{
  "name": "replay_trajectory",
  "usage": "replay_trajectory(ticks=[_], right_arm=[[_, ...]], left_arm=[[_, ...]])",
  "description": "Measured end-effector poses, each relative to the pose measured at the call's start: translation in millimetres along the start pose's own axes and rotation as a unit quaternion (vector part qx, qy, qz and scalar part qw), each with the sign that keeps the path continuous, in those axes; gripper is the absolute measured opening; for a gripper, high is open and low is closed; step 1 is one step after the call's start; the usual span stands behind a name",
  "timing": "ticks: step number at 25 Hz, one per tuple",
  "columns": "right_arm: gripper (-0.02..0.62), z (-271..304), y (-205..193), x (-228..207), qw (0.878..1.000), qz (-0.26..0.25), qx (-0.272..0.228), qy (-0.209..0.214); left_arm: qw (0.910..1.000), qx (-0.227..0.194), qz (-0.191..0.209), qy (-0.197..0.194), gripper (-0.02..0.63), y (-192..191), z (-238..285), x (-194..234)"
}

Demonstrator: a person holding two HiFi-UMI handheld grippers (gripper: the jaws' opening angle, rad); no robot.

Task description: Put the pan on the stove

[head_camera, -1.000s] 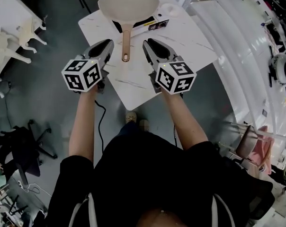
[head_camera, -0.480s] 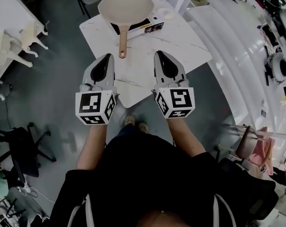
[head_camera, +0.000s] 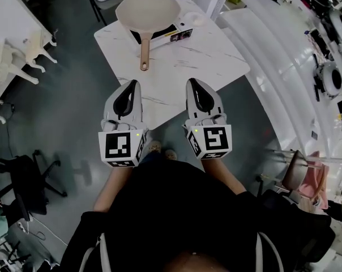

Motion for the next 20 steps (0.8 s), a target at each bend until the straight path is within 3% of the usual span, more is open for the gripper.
replay_trajectory(ticks=[20], right_arm=[[0.020, 0, -5, 8, 1.000, -0.004, 0.001, 0.013]], left_arm=[[0.9998, 0.015, -0.005, -0.008, 0.008, -11, 4, 1]])
Point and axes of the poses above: the fingertips, and each gripper's own axes: z forward along the fingers, x to its left, y out of its top, the point moved 5 cm from there along -z, backward along the fingers, and after that the axes turned 9 degrees about -y, right-handed, at the moved point
